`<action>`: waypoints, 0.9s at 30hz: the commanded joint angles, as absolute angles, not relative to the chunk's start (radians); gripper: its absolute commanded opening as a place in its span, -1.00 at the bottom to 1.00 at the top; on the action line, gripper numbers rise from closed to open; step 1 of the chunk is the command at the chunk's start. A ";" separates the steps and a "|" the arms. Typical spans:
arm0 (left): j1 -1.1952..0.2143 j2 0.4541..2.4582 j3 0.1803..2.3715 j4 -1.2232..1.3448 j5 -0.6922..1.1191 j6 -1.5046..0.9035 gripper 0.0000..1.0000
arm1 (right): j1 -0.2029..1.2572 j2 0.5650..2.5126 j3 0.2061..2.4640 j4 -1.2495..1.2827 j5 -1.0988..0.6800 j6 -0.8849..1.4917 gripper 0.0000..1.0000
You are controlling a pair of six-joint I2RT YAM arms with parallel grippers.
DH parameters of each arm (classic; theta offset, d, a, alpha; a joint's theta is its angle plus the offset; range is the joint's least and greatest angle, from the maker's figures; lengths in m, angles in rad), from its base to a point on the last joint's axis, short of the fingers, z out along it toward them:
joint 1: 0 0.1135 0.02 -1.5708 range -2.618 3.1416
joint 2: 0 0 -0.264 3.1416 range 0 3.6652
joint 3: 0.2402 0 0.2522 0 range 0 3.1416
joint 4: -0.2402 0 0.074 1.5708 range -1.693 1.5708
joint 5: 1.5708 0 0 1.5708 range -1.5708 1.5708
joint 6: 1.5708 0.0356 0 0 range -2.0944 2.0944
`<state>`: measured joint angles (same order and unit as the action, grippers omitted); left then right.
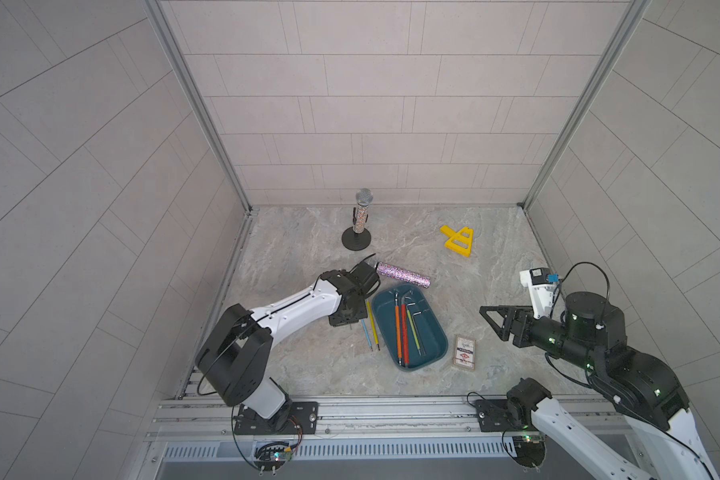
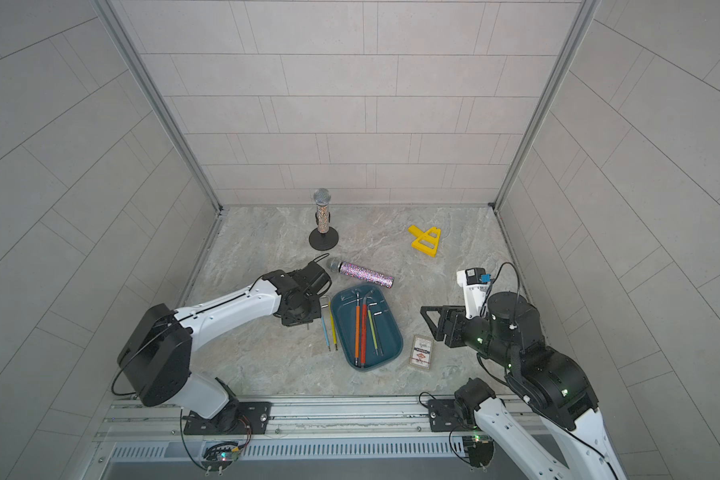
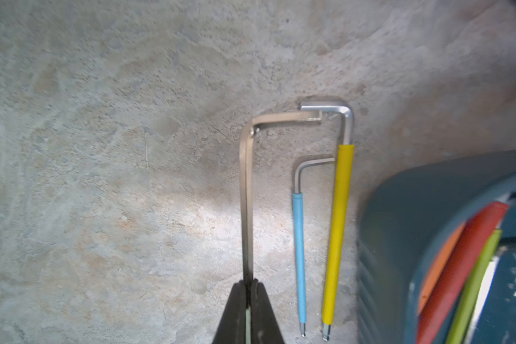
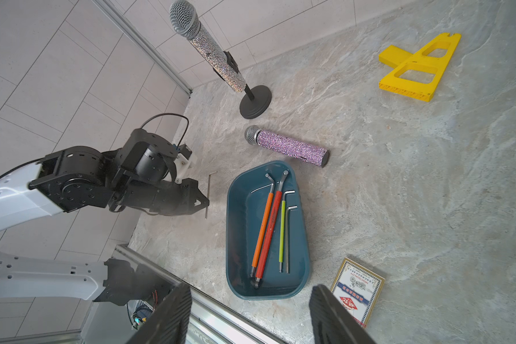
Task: Put the hex key on the desktop into the storage box
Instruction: Place the Allen key in the storage box.
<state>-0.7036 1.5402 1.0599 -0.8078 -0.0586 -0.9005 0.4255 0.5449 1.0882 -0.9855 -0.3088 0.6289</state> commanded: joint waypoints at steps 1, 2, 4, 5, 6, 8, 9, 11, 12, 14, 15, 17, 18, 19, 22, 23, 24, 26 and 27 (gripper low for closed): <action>-0.726 1.501 1.118 -0.885 -0.087 -0.902 -1.00 | 0.432 0.544 1.083 -0.957 -0.308 0.625 0.36; -0.733 1.498 1.134 -0.893 -0.087 -0.904 -1.00 | 0.431 0.544 1.083 -0.957 -0.308 0.624 0.36; -0.757 1.497 1.172 -0.907 -0.088 -0.911 -1.00 | 0.431 0.543 1.082 -0.958 -0.307 0.624 0.36; -0.770 1.498 1.187 -0.910 -0.088 -0.915 -1.00 | 0.431 0.543 1.082 -0.958 -0.308 0.624 0.36; -0.787 1.503 1.203 -0.912 -0.088 -0.921 -1.00 | 0.432 0.543 1.081 -0.957 -0.308 0.625 0.36; -0.816 1.519 1.232 -0.915 -0.092 -0.933 -1.00 | 0.430 0.544 1.081 -0.956 -0.309 0.625 0.36; -0.834 1.528 1.247 -0.914 -0.093 -0.942 -1.00 | 0.430 0.544 1.080 -0.956 -0.310 0.624 0.36; -0.866 1.551 1.270 -0.907 -0.085 -0.957 -1.00 | 0.430 0.544 1.082 -0.956 -0.310 0.624 0.36; -0.887 1.565 1.281 -0.898 -0.078 -0.965 -1.00 | 0.430 0.544 1.082 -0.956 -0.311 0.624 0.36; -0.920 1.591 1.300 -0.885 -0.072 -0.978 -1.00 | 0.431 0.543 1.082 -0.956 -0.310 0.625 0.36; -0.935 1.605 1.310 -0.878 -0.068 -0.985 -1.00 | 0.431 0.542 1.083 -0.956 -0.310 0.624 0.36; -0.961 1.631 1.325 -0.855 -0.050 -0.999 -1.00 | 0.430 0.543 1.082 -0.957 -0.311 0.624 0.36; -0.975 1.647 1.332 -0.843 -0.043 -1.006 -1.00 | 0.431 0.542 1.082 -0.956 -0.311 0.625 0.36; -0.988 1.663 1.341 -0.830 -0.030 -1.012 -1.00 | 0.431 0.541 1.082 -0.956 -0.311 0.626 0.36; -1.010 1.707 1.350 -0.785 0.007 -1.033 -1.00 | 0.431 0.539 1.080 -0.956 -0.310 0.626 0.36; -1.015 1.717 1.352 -0.771 0.019 -1.037 -1.00 | 0.431 0.539 1.080 -0.957 -0.310 0.626 0.36; -1.018 1.731 1.355 -0.757 0.030 -1.042 -1.00 | 0.431 0.538 1.081 -0.959 -0.310 0.626 0.36; -1.020 1.753 1.355 -0.733 0.047 -1.049 -1.00 | 0.431 0.537 1.081 -0.962 -0.308 0.625 0.36; -1.020 1.762 1.351 -0.719 0.052 -1.054 -1.00 | 0.430 0.535 1.080 -0.964 -0.308 0.624 0.36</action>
<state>-1.0191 1.7412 1.3262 -0.7631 0.0273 -1.0264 0.4255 0.5446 1.0878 -0.9691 -0.3099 0.6289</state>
